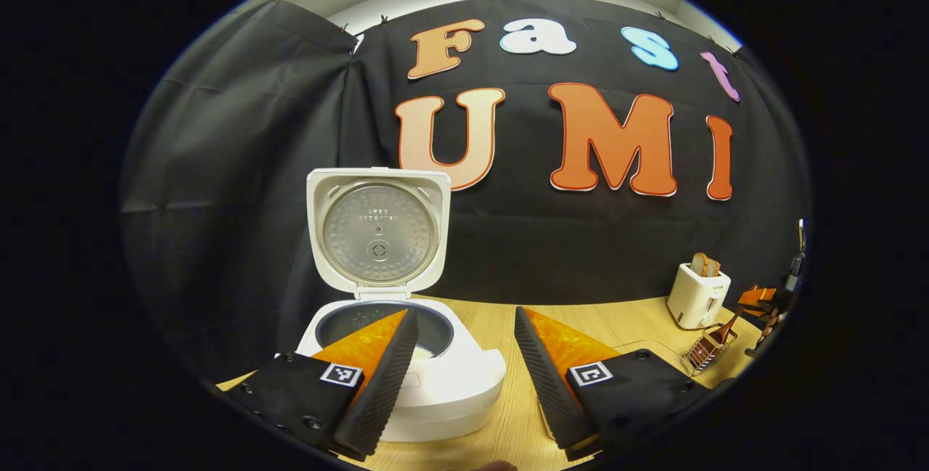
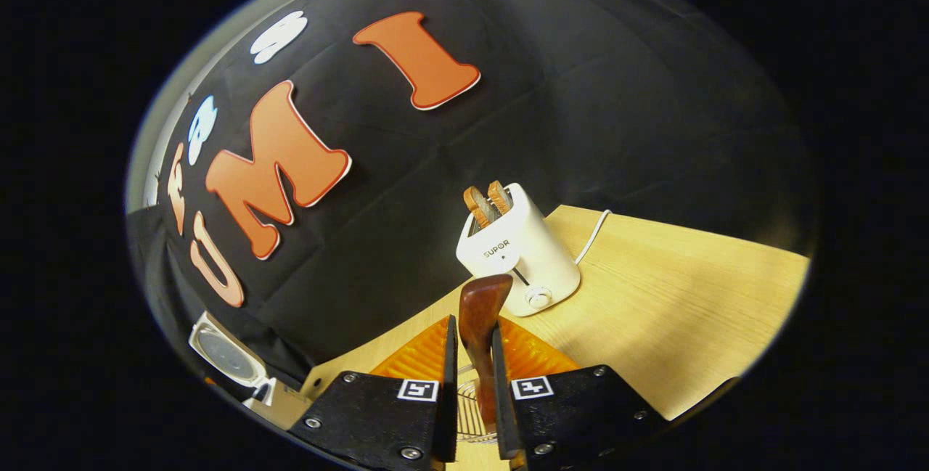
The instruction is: Close the left gripper, press the button to open the rice cooker; take a wooden spoon from the chopstick holder with the right hand, scoop a spoonful of rice and pour it into the rice cooker, then put the wooden spoon back into the chopstick holder.
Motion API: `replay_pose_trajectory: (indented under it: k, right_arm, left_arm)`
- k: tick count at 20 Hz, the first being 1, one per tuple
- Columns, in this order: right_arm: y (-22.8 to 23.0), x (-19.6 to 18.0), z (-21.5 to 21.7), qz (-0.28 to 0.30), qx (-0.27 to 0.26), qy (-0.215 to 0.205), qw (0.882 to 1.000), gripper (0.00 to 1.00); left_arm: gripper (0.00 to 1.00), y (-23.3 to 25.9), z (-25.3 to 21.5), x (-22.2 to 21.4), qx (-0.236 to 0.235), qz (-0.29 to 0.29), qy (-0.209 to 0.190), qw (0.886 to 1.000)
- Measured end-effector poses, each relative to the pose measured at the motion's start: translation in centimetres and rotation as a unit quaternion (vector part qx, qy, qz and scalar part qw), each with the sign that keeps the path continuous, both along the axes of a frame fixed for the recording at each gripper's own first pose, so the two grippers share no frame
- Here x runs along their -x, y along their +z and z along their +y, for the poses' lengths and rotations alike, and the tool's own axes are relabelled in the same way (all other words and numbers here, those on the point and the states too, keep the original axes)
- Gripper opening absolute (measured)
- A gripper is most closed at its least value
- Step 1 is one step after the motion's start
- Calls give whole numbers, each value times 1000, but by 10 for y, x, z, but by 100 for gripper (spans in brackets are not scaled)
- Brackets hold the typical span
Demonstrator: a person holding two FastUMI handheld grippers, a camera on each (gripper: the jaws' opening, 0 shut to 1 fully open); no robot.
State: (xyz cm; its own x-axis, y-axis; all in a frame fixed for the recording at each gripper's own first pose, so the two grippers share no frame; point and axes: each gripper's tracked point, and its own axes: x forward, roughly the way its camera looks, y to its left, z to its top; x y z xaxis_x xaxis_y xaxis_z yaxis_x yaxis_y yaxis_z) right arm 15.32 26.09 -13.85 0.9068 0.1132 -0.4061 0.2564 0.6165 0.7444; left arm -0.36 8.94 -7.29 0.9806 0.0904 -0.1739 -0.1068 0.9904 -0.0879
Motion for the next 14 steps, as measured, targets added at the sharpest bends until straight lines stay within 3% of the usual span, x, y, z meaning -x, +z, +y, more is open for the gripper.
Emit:
replay_pose_trajectory:
  k: [6,7,8,9,10,11,14]
  right_arm:
    - [37,13,-27,-48,53,-20,997,31]
    - [42,13,-35,-54,70,-29,996,34]
    - [49,14,-43,-60,81,-39,994,47]
    - [57,15,-50,-67,88,-47,993,39]
    - [63,17,-56,-71,93,-55,992,51]
    - [69,19,-61,-78,97,-60,990,44]
    - [85,24,-70,-97,110,-71,987,49]
  left_arm:
    - [88,5,1,-1,-3,-2,-2,1000]
    - [88,7,1,-2,-4,-4,-2,1000]
    - [88,7,2,-2,-5,-4,-3,1000]
    - [88,8,3,-2,-5,-5,-3,1000]
    - [88,9,4,-3,-5,-4,-2,1000]
    - [88,9,4,-3,-5,-4,-2,1000]
    - [88,12,9,-7,3,-2,4,1000]
